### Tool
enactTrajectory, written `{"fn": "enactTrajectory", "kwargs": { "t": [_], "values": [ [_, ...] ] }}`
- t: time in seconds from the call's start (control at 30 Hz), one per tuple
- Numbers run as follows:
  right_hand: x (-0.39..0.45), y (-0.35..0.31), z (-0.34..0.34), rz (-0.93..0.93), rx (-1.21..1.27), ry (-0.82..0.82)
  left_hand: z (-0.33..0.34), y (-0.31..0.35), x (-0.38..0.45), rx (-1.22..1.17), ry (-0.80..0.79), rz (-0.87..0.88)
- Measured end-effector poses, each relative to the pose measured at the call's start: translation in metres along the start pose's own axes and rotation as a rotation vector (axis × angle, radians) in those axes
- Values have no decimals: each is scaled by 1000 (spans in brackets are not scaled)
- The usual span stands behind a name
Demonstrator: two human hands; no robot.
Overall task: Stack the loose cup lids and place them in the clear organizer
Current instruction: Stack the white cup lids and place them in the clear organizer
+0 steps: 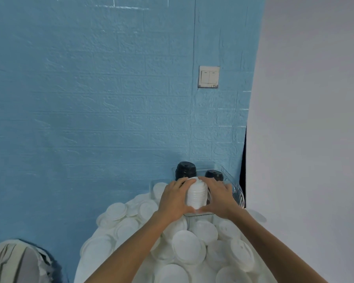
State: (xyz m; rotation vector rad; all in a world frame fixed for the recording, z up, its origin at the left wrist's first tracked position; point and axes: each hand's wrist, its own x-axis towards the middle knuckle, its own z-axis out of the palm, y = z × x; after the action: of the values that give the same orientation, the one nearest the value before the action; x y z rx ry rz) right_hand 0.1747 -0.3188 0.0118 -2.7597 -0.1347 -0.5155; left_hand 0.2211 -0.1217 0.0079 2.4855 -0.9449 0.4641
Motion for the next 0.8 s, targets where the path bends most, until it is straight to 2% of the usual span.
{"fn": "enactTrajectory", "kwargs": {
  "t": [0.2,0.4,0.8],
  "values": [
    [-5,-1,0,-13,-99,-11,5,-2,1,152,-26,-9],
    [1,0,0,14,-142,-28,0,-5,8,179,-84,-8],
    [13,4,11,54,-169,-92,7,-7,7,211,-73,-99]
  ]
}}
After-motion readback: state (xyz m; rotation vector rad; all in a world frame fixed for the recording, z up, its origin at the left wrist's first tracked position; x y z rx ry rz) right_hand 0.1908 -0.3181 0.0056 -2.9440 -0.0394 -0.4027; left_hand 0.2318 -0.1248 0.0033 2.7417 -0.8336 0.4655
